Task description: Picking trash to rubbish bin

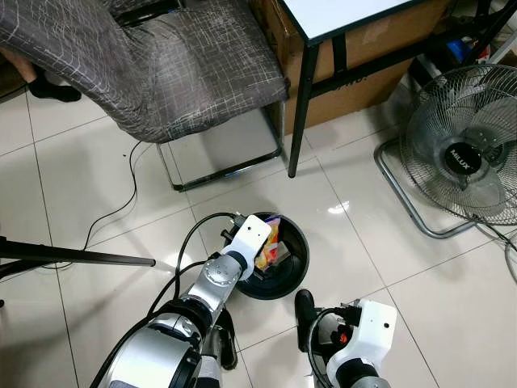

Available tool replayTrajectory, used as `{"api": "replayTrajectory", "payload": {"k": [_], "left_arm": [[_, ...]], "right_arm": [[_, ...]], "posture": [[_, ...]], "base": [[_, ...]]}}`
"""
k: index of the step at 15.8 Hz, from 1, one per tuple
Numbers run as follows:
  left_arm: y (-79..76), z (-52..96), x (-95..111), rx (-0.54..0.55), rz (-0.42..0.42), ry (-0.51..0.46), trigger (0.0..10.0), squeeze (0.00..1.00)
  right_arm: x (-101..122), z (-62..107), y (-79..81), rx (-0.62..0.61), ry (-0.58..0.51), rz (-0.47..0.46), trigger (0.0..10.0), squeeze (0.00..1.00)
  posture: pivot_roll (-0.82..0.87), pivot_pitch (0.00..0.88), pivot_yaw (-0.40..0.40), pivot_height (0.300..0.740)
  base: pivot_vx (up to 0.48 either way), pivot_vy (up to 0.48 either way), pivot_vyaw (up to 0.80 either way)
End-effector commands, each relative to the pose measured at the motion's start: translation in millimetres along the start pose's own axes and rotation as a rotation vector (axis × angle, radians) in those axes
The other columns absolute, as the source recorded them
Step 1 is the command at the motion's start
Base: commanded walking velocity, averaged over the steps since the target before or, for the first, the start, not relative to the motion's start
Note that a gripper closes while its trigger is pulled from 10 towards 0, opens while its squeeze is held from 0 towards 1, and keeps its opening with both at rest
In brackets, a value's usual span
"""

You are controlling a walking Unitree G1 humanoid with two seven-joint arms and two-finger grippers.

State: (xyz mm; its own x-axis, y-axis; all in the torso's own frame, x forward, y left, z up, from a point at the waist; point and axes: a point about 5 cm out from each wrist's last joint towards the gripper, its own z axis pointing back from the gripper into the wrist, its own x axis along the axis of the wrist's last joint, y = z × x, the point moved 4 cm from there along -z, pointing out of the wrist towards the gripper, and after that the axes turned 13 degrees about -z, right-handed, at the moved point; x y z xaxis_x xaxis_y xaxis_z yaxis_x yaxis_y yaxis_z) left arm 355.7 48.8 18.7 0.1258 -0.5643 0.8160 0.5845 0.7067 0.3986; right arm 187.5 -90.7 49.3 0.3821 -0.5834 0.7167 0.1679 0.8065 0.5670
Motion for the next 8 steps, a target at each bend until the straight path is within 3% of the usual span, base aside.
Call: {"api": "replayTrajectory", "payload": {"k": [1,8], "left_arm": [[-10.4,3.7,-16.7,-0.028,0.030,0.054,10.0,1.00],[-9.9,4.4,-18.5,-0.028,0.028,0.057,10.0,1.00]], "right_arm": [[-1.3,-6.0,19.8,0.037,0.002,-0.070,10.0,0.00],[-2.3,-6.4,19.3,0.036,0.004,-0.059,10.0,0.00]], "posture": [[-0.13,0.420,0.064,0.740],[-0.13,0.422,0.065,0.740]], "base": [[0.000,0.000,0.00],[0.000,0.000,0.00]]}}
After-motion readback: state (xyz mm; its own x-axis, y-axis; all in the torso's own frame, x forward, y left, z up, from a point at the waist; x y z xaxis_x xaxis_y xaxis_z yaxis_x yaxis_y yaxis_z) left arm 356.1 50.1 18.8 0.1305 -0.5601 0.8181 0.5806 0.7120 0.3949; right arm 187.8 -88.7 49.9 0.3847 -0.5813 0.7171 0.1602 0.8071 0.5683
